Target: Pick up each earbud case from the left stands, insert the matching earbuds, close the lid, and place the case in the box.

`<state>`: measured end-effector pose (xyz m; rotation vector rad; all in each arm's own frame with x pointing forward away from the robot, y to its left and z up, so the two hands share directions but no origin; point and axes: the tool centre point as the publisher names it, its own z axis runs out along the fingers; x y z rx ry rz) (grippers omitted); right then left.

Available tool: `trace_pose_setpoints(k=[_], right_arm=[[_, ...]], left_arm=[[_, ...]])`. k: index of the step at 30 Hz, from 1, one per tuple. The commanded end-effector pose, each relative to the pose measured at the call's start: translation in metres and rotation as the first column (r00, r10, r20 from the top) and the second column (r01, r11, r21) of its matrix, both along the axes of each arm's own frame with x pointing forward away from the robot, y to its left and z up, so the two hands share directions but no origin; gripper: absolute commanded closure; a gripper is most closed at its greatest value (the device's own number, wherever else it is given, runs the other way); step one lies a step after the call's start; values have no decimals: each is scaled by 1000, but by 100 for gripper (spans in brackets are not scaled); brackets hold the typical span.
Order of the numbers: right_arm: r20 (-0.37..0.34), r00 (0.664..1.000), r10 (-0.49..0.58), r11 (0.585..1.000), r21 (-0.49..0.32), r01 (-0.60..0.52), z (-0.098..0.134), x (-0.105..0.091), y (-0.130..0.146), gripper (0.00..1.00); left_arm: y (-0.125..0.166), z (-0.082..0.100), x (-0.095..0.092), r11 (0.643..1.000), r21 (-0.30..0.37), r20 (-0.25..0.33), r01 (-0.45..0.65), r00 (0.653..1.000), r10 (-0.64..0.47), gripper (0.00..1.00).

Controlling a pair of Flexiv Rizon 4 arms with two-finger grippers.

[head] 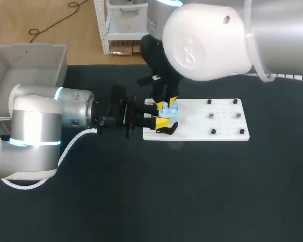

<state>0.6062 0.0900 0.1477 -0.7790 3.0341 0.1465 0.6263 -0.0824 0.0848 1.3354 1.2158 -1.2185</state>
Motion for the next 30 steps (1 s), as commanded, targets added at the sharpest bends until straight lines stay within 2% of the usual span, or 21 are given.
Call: trace_pose_setpoints(k=[1,14,30], right_arm=[[4,1000,0,1000,7,0,-6,0,-1,100],[10,1000,-3,1000,11,3,-11,-2,-1,100],[7,1000,-14,1000,16,14,-18,6,-7,100]], left_arm=[[0,0,-1,1000,0,2,-4,1000,4,100],[0,0,-1,1000,0,2,-4,1000,4,100],[0,0,-1,1000,0,2,-4,1000,4,100]])
